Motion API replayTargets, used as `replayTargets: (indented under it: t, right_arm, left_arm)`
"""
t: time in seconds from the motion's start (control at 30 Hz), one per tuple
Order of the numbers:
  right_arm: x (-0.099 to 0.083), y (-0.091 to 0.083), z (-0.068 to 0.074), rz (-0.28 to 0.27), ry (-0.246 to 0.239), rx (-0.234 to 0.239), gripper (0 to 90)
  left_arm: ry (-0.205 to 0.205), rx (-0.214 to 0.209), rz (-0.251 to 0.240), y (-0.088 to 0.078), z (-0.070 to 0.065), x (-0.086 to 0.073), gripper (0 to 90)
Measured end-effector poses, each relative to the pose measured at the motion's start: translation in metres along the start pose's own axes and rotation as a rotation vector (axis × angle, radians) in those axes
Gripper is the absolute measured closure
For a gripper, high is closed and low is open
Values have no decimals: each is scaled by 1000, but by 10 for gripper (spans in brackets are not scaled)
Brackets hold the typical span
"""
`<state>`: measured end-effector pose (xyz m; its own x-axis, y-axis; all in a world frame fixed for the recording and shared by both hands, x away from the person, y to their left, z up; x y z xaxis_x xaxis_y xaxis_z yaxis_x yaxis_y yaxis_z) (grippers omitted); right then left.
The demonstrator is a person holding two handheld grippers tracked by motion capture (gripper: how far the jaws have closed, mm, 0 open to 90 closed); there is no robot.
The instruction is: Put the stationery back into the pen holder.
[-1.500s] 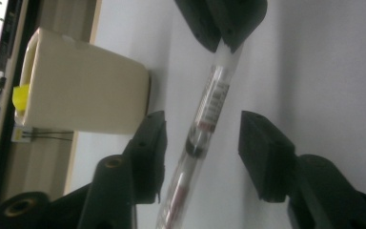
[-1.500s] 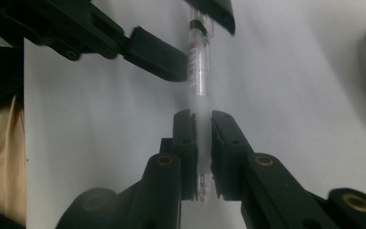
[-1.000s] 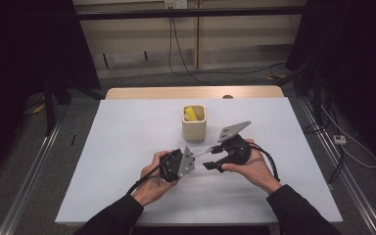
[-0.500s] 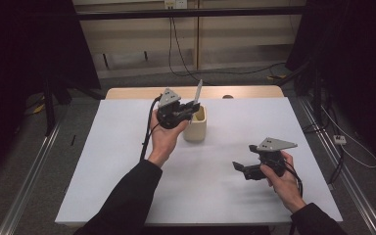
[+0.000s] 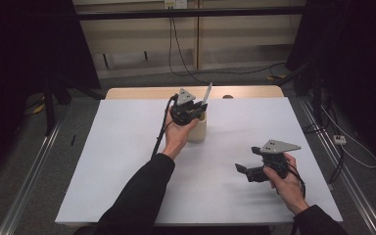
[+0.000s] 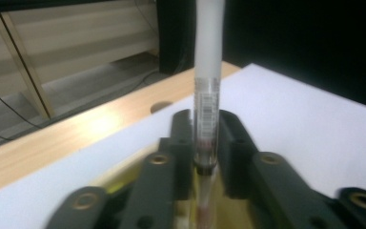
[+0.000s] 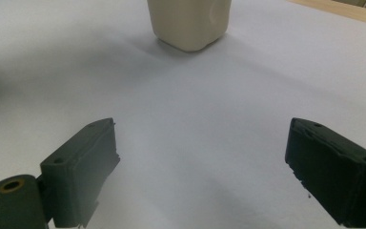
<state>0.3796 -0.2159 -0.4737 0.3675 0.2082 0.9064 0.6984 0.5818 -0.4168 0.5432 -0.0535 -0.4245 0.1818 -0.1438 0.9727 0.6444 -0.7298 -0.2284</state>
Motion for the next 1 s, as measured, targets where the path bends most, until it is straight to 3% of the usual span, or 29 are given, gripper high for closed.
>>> replayTargets:
  t: [0.07, 0.13, 0.2, 0.3, 0.37, 0.47, 0.6, 0.73, 0.83, 0.9, 0.97, 1.0]
  right_arm:
    - [-1, -2, -2, -7, 3, -10, 100]
    - [-3, -5, -4, -13, 11, -25, 100]
    - [-5, -10, -7, -28, 19, -44, 100]
    - [-8, -16, -11, -37, 35, -75, 73]
    - [-11, -20, -12, -47, 43, -87, 72]
    - [-15, -23, -15, -49, 51, -107, 72]
    - [-18, -26, -14, -68, 55, -116, 72]
    - [-20, -28, -15, -77, 59, -126, 72]
    - [-21, -28, -17, -76, 59, -133, 72]
    - [-21, -28, -17, -83, 62, -138, 72]
    - [-20, -28, -18, -90, 66, -141, 72]
    - [-21, -28, -18, -92, 68, -143, 72]
  left_arm:
    - [-15, 1, -2, -11, -2, -3, 440]
    - [7, -4, -16, -30, -3, -2, 352]
    - [-15, -15, -27, -48, -4, -1, 254]
    - [-9, -17, -2, -78, -4, -8, 161]
    - [-31, -31, 19, -98, -5, -16, 132]
    - [-41, -15, 59, -127, -6, -36, 76]
    - [-27, 41, 83, -163, -3, -62, 59]
    - [-58, 76, 89, -200, 2, -84, 55]
    - [-52, 115, 94, -217, 7, -95, 49]
    - [-71, 111, 86, -222, 7, -97, 53]
    - [-32, 126, 89, -224, 10, -96, 54]
    - [-37, 133, 88, -224, 10, -96, 55]
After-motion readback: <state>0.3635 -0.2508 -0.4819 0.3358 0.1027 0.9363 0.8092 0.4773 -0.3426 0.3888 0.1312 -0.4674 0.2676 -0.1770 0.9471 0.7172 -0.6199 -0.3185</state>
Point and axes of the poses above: each handheld gripper's, and its own axes: y roughly forward along the jaws, x roughly out of its top, z roughly to its left, the point moved 9 cm from there along y, roughly forward along the jaws, and after that the axes turned 8 degrees about -z, right-handed, at the moved point
